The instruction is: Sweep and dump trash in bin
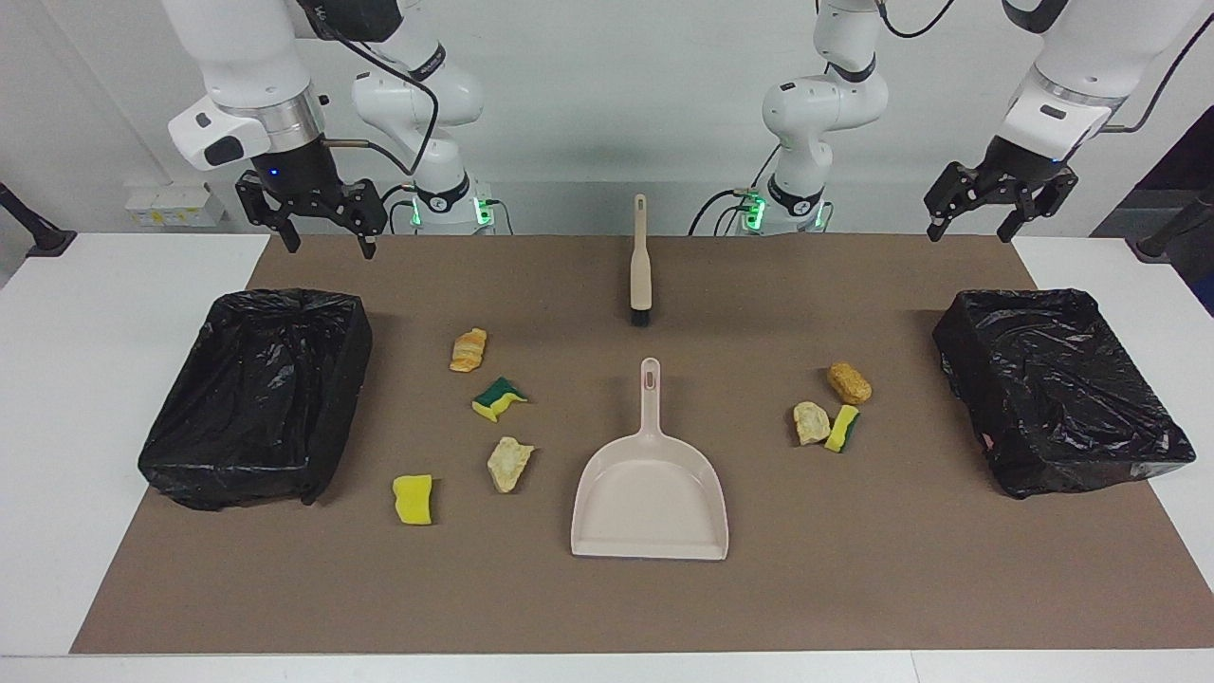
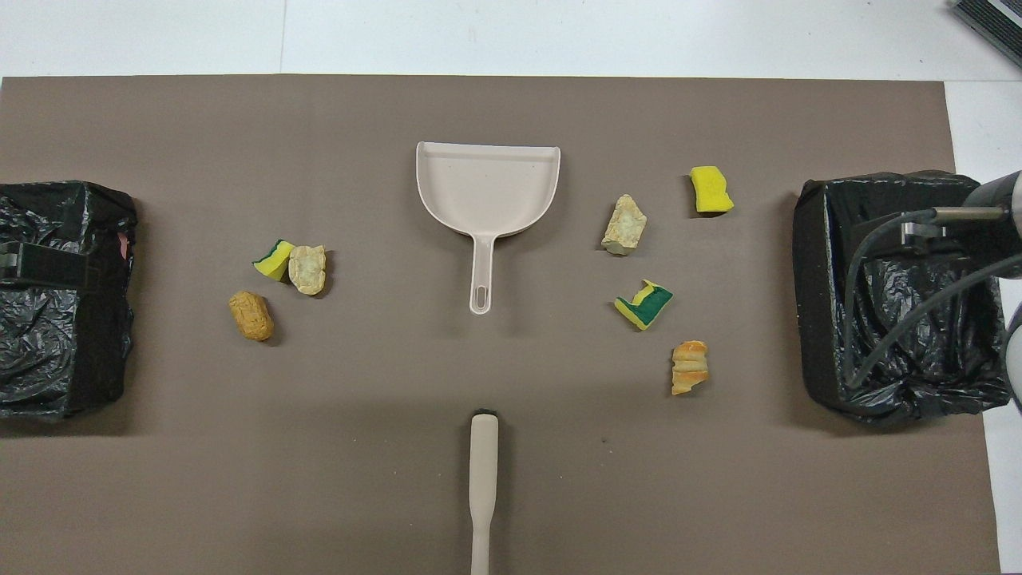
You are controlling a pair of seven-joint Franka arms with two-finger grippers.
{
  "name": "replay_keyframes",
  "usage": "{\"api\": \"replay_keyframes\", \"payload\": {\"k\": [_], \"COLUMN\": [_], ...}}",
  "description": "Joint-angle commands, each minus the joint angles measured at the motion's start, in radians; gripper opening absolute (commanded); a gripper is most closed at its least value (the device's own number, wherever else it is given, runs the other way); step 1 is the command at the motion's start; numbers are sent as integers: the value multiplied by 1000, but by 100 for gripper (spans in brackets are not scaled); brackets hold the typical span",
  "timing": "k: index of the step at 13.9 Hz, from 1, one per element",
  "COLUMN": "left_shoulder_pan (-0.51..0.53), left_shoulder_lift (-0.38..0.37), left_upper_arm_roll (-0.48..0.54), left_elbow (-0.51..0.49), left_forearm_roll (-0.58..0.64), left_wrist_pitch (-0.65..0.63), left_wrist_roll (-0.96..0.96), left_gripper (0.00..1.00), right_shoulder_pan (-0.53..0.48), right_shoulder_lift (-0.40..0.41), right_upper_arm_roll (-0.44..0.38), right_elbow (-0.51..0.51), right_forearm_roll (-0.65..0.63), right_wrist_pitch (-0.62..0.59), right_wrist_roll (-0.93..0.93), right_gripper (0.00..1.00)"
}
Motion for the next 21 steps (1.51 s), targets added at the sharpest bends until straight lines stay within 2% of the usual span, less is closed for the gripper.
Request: {"api": "replay_keyframes", "payload": {"k": [1,17,19,21], "left_shoulder_pan": [-2,-8,-16,-39], "left_shoulder_lift": [-21,-23,-49,-119], "left_upper_arm_roll": [2,-4,-6,-7], "left_elbow": [-27,-37,-79,-196], "left_forearm_roll": [-13,-14,-14,-16], "left_wrist_pitch": [-5,4,3,12], "left_wrist_roll": [2,0,-1,-1], "left_gripper": [100,100,100,100], "right_shoulder_pan": [-3,8,8,43], "right_shoulder_lift": [-2,-10,1,13], "right_upper_arm_roll": [3,3,4,6], "right_elbow": [4,-7,-6,-4], "right_forearm_roll": [11,10,13,10], "right_wrist_pitch": [2,-18,-1,4], "right_wrist_roll": [-26,-14,-14,17], "right_gripper": [100,100,100,100]}}
